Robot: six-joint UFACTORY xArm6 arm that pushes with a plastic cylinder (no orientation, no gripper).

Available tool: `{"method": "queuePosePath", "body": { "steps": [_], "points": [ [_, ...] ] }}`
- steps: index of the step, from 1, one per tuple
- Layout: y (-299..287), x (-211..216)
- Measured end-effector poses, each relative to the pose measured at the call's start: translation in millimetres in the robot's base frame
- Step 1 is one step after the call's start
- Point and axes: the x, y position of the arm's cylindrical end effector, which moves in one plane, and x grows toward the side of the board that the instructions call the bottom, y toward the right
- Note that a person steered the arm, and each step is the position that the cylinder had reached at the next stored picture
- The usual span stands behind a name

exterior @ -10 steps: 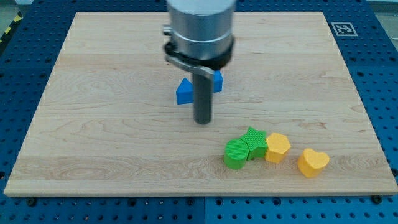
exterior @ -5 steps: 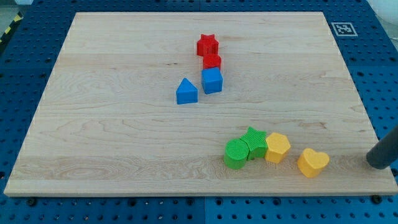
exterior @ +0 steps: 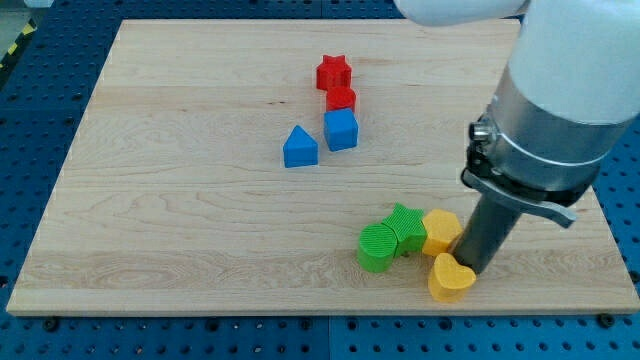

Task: Slide the yellow heart towards the green circle

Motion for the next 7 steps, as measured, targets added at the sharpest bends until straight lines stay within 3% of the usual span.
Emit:
{"method": "queuePosePath", "body": {
  "steps": [2, 7],
  "points": [
    [26, 25],
    [-10, 34]
  ]
}}
